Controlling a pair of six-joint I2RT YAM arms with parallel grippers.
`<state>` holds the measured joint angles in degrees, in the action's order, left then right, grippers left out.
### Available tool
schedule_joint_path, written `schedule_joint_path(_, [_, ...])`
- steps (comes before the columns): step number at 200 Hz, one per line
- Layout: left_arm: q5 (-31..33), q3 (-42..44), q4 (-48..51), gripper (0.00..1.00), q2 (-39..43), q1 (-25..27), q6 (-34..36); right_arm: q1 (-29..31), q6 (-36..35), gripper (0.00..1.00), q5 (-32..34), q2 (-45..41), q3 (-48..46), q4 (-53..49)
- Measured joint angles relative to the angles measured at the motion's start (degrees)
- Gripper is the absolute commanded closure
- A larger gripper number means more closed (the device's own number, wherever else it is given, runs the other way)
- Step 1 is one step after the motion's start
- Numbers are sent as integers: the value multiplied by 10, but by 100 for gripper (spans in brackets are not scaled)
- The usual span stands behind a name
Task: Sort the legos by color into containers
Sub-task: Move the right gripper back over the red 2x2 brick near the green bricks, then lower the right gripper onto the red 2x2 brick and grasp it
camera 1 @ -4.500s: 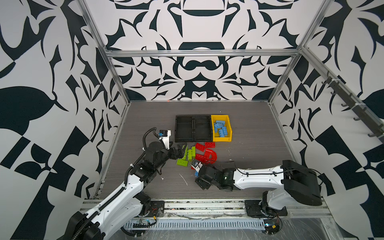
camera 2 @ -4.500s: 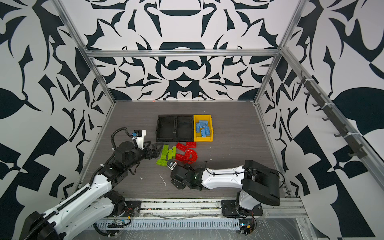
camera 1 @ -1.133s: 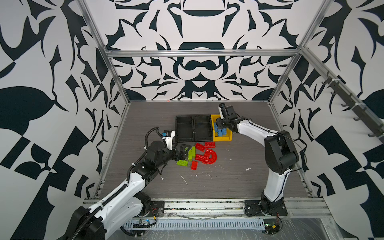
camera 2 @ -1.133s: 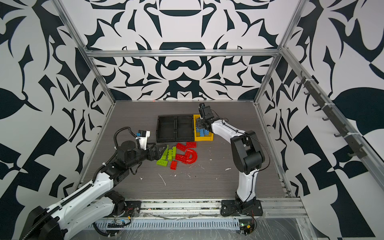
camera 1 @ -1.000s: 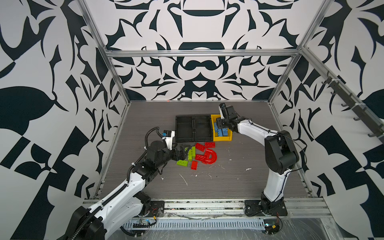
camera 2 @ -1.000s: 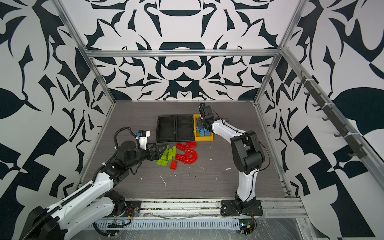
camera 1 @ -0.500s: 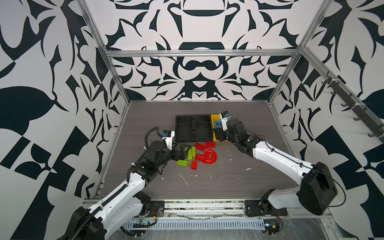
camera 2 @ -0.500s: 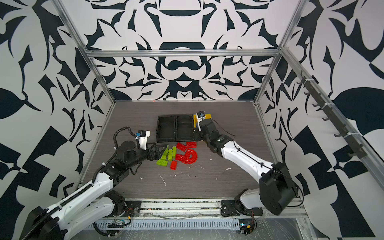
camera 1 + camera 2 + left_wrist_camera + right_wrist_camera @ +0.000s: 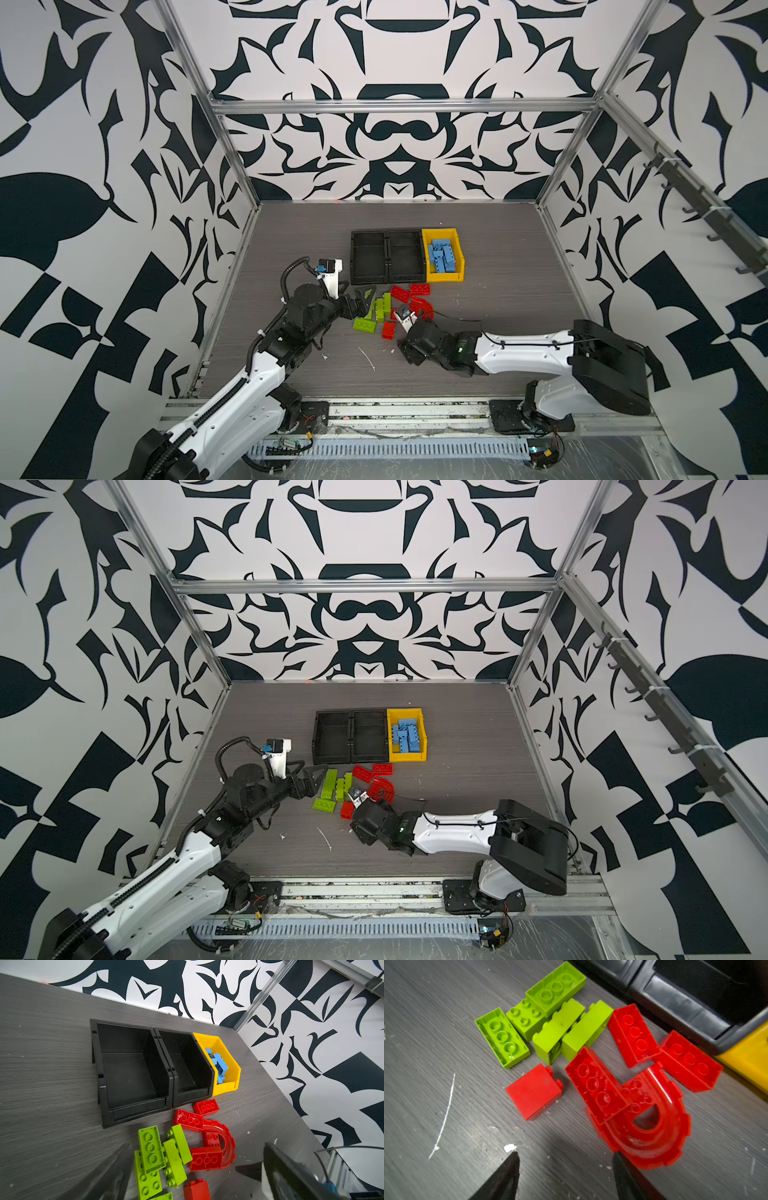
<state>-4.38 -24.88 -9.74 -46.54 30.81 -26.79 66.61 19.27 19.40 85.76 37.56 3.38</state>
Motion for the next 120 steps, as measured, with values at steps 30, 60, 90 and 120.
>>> schedule_joint_path(30, [12, 0, 7, 0, 0, 0, 2, 6, 8, 26, 3, 35, 0, 35])
schedule_joint_path(60, [14, 0, 10, 0, -3, 0, 2, 12, 10, 26, 4, 64, 8, 61])
schedule_joint_path(90, [14, 0, 12, 0, -5, 0, 2, 18, 11, 25, 4, 101, 29, 79])
schedule_joint_path(120, [14, 0, 13, 0, -4, 0, 2, 19, 11, 24, 4, 136, 54, 93])
